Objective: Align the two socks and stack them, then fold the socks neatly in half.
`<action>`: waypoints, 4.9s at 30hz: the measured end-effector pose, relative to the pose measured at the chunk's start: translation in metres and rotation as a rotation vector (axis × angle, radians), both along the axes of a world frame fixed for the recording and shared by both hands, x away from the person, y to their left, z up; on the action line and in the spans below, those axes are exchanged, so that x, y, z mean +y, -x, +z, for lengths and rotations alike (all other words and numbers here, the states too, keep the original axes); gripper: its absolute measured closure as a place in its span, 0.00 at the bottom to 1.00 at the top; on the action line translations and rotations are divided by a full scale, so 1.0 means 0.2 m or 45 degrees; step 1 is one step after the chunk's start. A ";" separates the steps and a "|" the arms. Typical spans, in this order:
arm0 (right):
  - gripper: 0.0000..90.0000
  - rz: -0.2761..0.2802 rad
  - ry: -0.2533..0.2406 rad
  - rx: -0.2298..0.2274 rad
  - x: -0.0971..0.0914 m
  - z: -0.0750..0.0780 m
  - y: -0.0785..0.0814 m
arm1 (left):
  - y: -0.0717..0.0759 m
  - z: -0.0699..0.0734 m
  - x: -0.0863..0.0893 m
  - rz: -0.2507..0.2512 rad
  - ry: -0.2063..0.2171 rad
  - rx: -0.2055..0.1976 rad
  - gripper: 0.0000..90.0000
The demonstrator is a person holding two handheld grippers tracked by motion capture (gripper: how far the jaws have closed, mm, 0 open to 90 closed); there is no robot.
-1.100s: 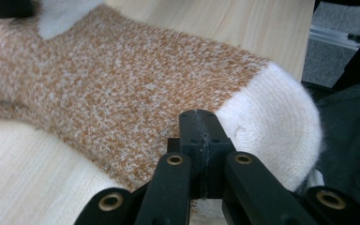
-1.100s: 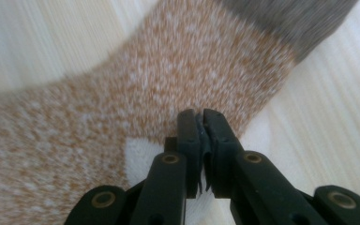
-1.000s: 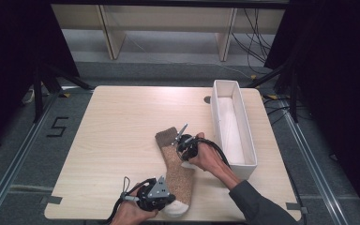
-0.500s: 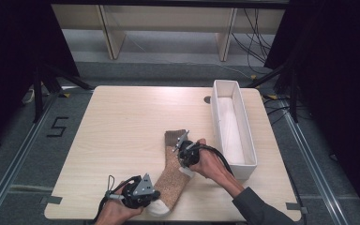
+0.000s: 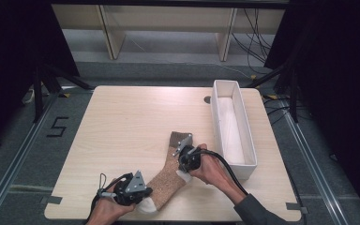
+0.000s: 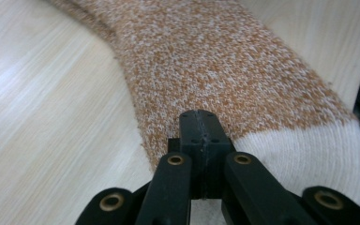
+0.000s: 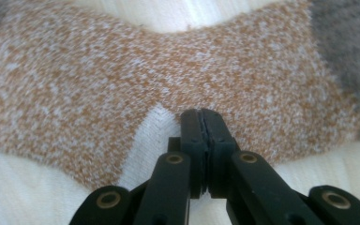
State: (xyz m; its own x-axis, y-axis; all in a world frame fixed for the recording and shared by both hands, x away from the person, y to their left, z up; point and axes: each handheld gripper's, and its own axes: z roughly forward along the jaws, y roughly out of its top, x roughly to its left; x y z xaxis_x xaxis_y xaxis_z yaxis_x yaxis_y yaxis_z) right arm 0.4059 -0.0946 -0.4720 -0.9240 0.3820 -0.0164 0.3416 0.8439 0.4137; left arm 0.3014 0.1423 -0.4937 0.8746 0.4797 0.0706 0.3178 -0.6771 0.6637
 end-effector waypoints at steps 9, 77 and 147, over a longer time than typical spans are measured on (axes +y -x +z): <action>1.00 -0.021 -0.086 0.036 0.02 -0.03 0.06 | -0.01 0.00 0.10 0.043 -0.023 -0.008 1.00; 0.63 -0.315 -0.043 -0.021 -0.04 0.13 -0.33 | 0.12 0.04 0.32 0.243 0.138 -0.104 0.92; 0.54 -0.315 -0.078 0.326 -0.03 -0.04 -0.51 | 0.11 0.02 0.33 0.247 0.137 -0.071 0.88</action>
